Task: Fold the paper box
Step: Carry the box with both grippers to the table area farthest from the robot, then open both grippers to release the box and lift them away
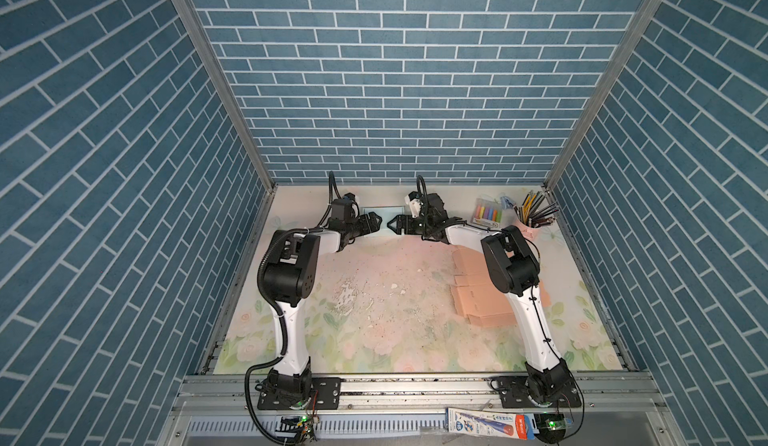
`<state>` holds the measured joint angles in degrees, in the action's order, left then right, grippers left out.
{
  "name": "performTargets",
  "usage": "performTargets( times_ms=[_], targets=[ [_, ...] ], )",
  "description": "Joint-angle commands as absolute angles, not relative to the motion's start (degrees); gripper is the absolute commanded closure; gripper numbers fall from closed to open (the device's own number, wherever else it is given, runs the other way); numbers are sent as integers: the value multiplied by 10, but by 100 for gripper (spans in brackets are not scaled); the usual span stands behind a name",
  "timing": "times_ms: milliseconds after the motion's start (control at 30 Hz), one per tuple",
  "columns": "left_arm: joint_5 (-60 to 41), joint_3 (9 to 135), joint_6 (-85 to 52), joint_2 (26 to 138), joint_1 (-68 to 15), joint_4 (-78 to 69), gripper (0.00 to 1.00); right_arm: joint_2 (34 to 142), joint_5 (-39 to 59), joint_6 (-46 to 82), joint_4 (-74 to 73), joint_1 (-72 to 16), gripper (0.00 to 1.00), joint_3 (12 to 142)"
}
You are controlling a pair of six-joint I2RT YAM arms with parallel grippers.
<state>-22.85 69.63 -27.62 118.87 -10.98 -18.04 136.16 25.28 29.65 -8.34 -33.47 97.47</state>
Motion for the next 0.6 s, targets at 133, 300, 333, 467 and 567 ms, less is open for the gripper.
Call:
performTargets(
  times_ms=[133, 300, 333, 467, 567],
  targets=[
    [-231, 673, -276, 1140, -92, -199, 12, 1305, 252, 300, -87, -336, 8, 939],
    [-227, 621, -281, 1077, -88, -206, 12, 1269, 254, 296, -93, -337, 8, 906],
    [-227, 609, -284, 1061, -88, -208, 12, 1258, 253, 295, -94, -337, 8, 896],
    [-230, 546, -294, 995, -92, -219, 12, 1210, 236, 276, -76, -339, 7, 857],
    [-228, 497, -295, 939, -102, -216, 12, 1166, 217, 257, -58, -340, 8, 813]
  ],
)
